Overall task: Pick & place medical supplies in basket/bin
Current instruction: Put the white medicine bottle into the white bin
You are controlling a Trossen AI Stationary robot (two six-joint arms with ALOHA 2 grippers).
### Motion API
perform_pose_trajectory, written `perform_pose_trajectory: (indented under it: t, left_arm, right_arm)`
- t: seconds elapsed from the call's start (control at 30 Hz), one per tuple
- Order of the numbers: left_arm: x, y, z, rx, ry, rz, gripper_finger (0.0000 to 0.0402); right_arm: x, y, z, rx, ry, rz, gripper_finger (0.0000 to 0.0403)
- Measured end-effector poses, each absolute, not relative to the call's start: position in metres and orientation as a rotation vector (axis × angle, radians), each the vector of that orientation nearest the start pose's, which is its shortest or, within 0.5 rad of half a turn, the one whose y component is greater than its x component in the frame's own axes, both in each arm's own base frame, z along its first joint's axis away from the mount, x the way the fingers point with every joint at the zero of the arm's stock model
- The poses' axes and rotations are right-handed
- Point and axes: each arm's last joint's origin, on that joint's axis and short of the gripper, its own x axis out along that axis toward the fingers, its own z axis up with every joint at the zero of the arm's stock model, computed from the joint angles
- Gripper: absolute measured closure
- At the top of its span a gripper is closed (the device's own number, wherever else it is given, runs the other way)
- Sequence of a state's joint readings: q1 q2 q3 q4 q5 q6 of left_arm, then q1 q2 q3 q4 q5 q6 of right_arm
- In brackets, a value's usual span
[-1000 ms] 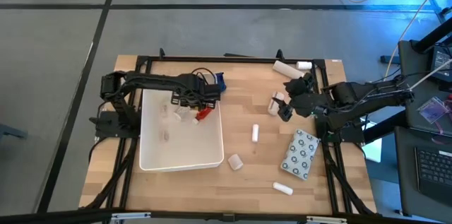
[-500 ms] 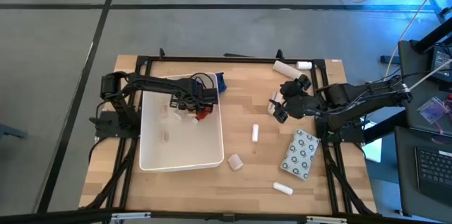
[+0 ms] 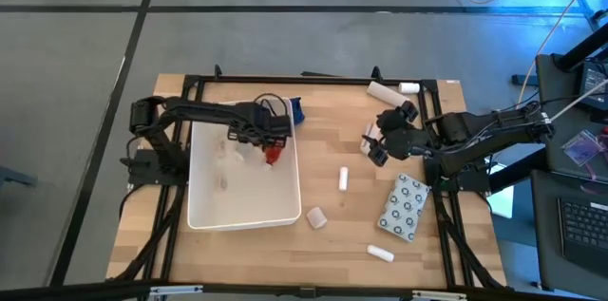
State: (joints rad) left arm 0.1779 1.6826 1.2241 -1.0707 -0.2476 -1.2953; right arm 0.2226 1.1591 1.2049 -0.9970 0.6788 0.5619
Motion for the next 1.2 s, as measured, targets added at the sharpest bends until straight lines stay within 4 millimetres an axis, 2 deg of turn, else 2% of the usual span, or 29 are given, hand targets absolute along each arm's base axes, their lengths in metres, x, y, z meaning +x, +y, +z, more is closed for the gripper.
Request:
perform_pose_trajectory:
  t: [0.13,0.33,0.5,0.6,0.73,0.93,1.03,1.2]
  left_arm:
    - [0.290,0.053,0.256,-0.926,0.907,1.210,0.0178]
    - [0.274,0.023,0.334,-0.776,0.575,1.060,0.0178]
    - [0.260,-0.005,0.369,-0.662,0.396,0.893,0.0178]
    - [0.253,-0.017,0.377,-0.649,0.360,0.848,0.0178]
    - [0.248,-0.028,0.380,-0.624,0.355,0.816,0.0178]
    - [0.247,-0.035,0.379,-0.594,0.404,0.758,0.0178]
    - [0.247,-0.036,0.379,-0.582,0.432,0.728,0.0178]
    - [0.248,-0.036,0.378,-0.548,0.472,0.688,0.0178]
  right_arm:
    - [0.208,0.028,0.343,0.095,0.710,-0.636,0.0065]
    - [0.209,0.029,0.343,0.107,0.704,-0.639,0.0065]
    - [0.212,0.029,0.340,0.104,0.709,-0.652,0.0065]
    - [0.213,0.028,0.339,0.098,0.692,-0.709,0.0065]
    - [0.208,0.020,0.339,0.060,0.637,-0.867,0.0065]
    - [0.205,-0.001,0.345,0.014,0.655,-0.974,0.0065]
    - [0.209,-0.008,0.346,0.094,0.599,-1.016,0.0065]
    - [0.229,-0.041,0.349,0.234,0.598,-0.868,0.0065]
